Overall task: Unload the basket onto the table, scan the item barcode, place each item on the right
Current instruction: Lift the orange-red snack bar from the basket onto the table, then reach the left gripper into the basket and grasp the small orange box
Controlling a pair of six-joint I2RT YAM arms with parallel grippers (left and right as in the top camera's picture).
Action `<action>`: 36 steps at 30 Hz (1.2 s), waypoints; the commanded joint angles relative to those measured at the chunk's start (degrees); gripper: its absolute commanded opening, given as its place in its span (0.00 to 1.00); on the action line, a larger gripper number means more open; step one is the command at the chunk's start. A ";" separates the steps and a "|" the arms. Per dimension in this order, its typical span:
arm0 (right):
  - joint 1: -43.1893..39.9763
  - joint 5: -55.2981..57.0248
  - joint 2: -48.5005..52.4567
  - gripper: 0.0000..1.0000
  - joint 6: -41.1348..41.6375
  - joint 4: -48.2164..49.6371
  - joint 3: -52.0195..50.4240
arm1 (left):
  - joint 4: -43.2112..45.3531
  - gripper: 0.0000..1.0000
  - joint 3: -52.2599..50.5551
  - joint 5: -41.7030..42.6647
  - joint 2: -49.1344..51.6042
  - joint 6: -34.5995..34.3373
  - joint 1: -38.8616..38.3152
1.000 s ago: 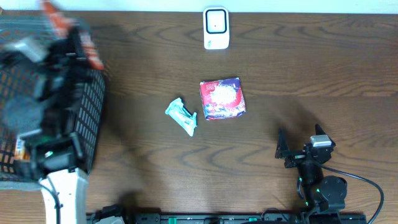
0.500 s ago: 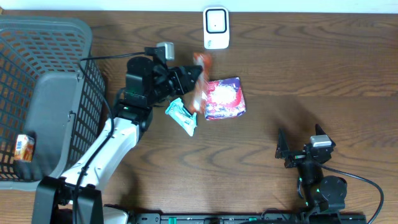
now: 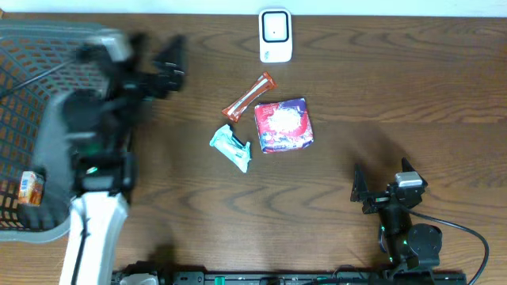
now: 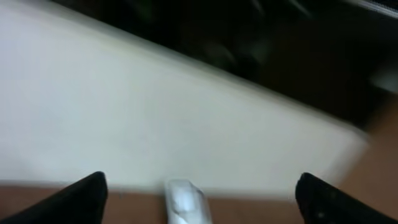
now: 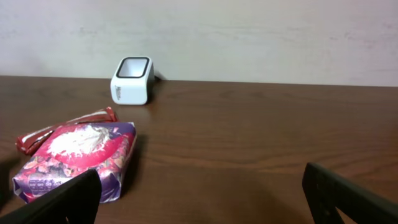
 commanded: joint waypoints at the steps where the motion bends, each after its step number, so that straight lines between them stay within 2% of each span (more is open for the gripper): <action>1: -0.28 0.09 -0.35 0.99 0.59 -0.15 -0.15 | -1.88 0.98 0.68 -3.13 -4.57 1.46 12.55; 4: -0.28 0.09 -0.35 0.99 0.59 -0.15 -0.15 | -7.63 0.98 1.86 -3.10 -5.14 5.27 21.05; 5: -0.28 0.09 -0.35 0.99 0.59 -0.15 -0.15 | -12.09 0.98 3.04 -3.13 -5.11 8.24 24.39; 9: -0.28 0.09 -0.35 0.99 0.59 -0.15 -0.15 | -22.58 0.98 6.05 -5.29 -4.61 16.70 30.23; 13: -0.28 0.09 -0.35 0.99 0.59 -0.15 -0.15 | -29.81 0.98 6.54 -21.09 -3.58 24.04 31.45; 14: -0.28 0.09 -0.35 0.99 0.59 -0.15 -0.15 | -32.87 0.98 6.54 -27.45 -2.95 28.06 31.45; 17: -0.28 0.09 -0.35 0.99 0.59 -0.15 -0.15 | -38.49 0.98 6.10 -37.92 -0.31 39.47 31.43; 20: -0.28 0.09 -0.35 0.99 0.59 -0.15 -0.15 | -43.45 0.98 4.90 -43.71 3.45 52.33 31.43; 23: -0.28 0.09 -0.35 0.99 0.59 -0.15 -0.15 | -48.19 0.98 3.89 -44.09 6.12 61.70 31.45; 26: -0.28 0.09 -0.35 0.99 0.59 -0.15 -0.15 | -48.11 0.99 2.99 -44.06 6.69 64.19 31.47; 31: -0.28 0.09 -0.35 0.99 0.59 -0.15 -0.15 | -46.16 0.92 0.81 -43.95 7.39 64.15 34.03; 36: -0.28 0.09 -0.35 0.99 0.59 -0.15 -0.15 | -44.13 0.92 -4.37 -39.28 9.03 64.17 35.21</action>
